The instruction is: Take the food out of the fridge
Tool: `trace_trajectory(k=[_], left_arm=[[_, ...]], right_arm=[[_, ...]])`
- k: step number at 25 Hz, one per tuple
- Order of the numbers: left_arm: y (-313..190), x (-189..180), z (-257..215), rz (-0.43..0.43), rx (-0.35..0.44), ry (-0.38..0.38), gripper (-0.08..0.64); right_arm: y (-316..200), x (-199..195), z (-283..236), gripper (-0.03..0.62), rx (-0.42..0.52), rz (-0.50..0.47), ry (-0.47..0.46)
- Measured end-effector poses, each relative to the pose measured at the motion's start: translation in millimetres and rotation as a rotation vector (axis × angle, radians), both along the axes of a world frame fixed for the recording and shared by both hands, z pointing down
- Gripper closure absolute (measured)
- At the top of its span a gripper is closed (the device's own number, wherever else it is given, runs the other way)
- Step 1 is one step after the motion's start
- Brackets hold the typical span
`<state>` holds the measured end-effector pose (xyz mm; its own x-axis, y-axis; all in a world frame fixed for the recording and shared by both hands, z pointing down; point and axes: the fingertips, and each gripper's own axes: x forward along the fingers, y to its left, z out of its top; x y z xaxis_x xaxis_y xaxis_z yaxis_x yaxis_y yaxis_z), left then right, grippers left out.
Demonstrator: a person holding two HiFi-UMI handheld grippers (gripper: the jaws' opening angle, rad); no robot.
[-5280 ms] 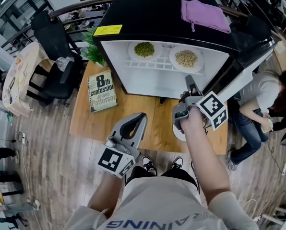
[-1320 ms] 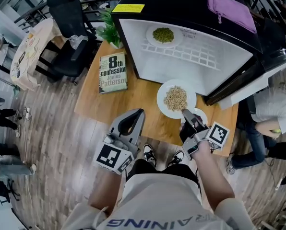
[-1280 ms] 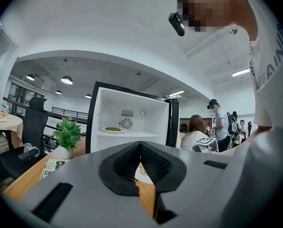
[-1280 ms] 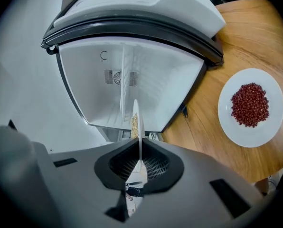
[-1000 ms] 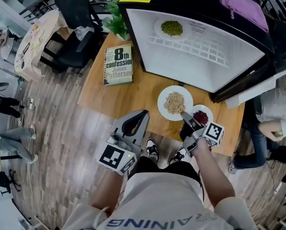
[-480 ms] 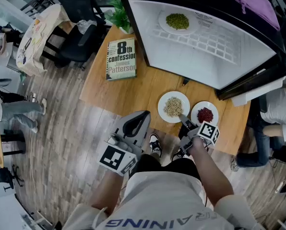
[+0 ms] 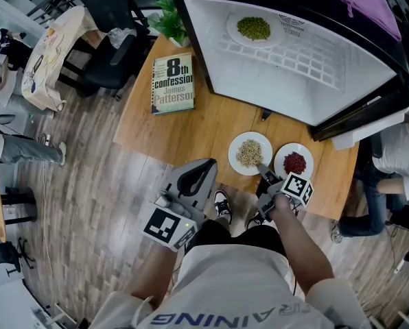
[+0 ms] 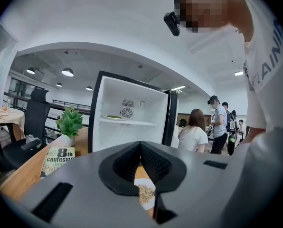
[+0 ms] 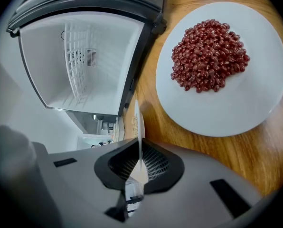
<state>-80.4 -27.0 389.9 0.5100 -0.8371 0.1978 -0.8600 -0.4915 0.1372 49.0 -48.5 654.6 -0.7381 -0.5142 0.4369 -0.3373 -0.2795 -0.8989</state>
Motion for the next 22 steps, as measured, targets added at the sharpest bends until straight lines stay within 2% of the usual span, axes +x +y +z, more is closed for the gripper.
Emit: trace_trajectory(k=[3, 6, 9, 11, 16, 22], left_arm=[[0.3, -1.2, 0.3, 0.002, 0.0, 0.004, 0.552], [1.0, -1.8, 0.9, 0.004, -0.002, 0.009, 0.552], [0.5, -1.8, 0.4, 0.009, 0.001, 0.009, 0.552], [-0.1, -1.9, -0.3, 0.012, 0.004, 0.01, 0.552], [-0.8, -5.4, 2.5, 0.004, -0.005, 0.013, 0.552], [-1.6, -6.3, 6.2, -0.002, -0.015, 0.02, 0.552]], right_arm=[[0.9, -2.2, -2.0, 0.558, 0.029, -0.022, 0.031], [-0.7, -7.2, -10.9, 0.553, 0.103, -0.062, 0.049], [-1.9, -14.8, -17.9, 0.454, 0.157, -0.106, 0.041], [-0.7, -19.0, -20.0, 0.425, 0.192, -0.151, 0.062], [7.5, -28.9, -18.8, 0.387, 0.28, -0.303, 0.171], [16.3, -30.3, -7.0, 0.377, 0.32, -0.461, 0.315]])
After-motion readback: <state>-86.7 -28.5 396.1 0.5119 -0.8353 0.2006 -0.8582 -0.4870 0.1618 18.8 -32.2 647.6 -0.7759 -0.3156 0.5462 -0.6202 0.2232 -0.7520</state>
